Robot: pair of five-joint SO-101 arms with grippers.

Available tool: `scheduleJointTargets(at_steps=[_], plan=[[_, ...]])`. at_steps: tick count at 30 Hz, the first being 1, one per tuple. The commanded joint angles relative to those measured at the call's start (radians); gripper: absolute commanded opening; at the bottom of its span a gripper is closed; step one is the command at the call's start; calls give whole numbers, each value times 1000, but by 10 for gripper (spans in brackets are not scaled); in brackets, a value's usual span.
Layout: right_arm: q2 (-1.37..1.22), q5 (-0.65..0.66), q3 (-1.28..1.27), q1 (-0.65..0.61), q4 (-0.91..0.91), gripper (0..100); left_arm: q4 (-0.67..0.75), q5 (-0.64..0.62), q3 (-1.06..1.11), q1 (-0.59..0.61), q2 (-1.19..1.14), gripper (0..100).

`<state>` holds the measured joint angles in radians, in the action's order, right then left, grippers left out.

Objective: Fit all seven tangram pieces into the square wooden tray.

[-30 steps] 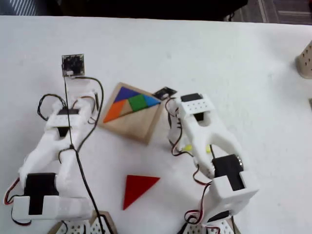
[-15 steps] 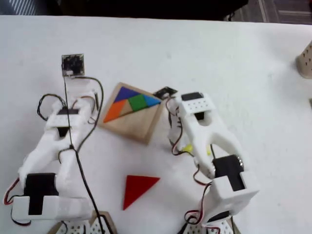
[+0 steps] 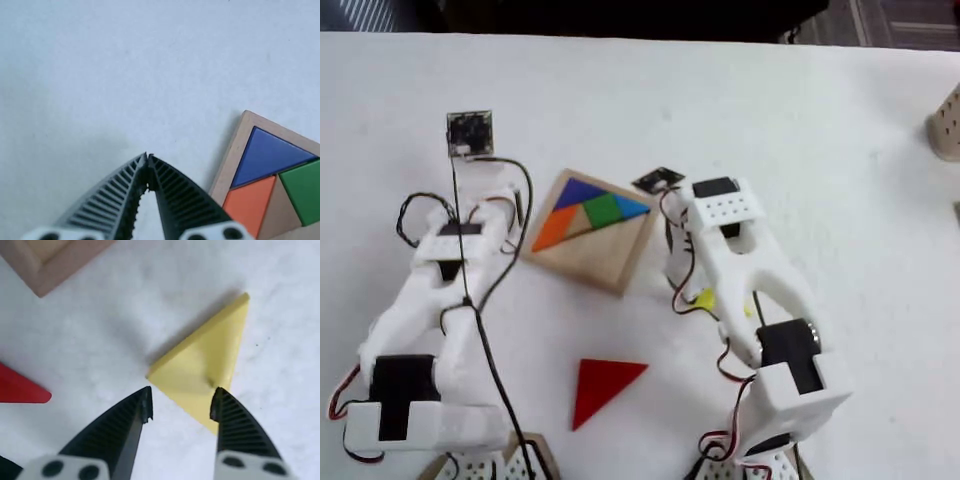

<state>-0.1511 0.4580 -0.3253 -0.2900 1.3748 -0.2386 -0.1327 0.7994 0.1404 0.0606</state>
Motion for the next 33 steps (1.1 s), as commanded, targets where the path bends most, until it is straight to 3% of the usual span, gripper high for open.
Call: scheduleJointTargets(at_steps=[1, 8, 15, 30, 33], plan=[[31, 3, 40, 27, 5, 181, 28, 8, -49, 5, 2, 28], [39, 49, 11, -2, -12, 187, 28, 8, -49, 5, 2, 28], [16, 49, -25, -10, -50, 382, 28, 8, -49, 7, 2, 28], [-139, 8, 3, -27, -110, 375, 23, 8, -49, 10, 2, 28], [-162, 8, 34, -22, -93, 322, 21, 8, -49, 10, 2, 28]])
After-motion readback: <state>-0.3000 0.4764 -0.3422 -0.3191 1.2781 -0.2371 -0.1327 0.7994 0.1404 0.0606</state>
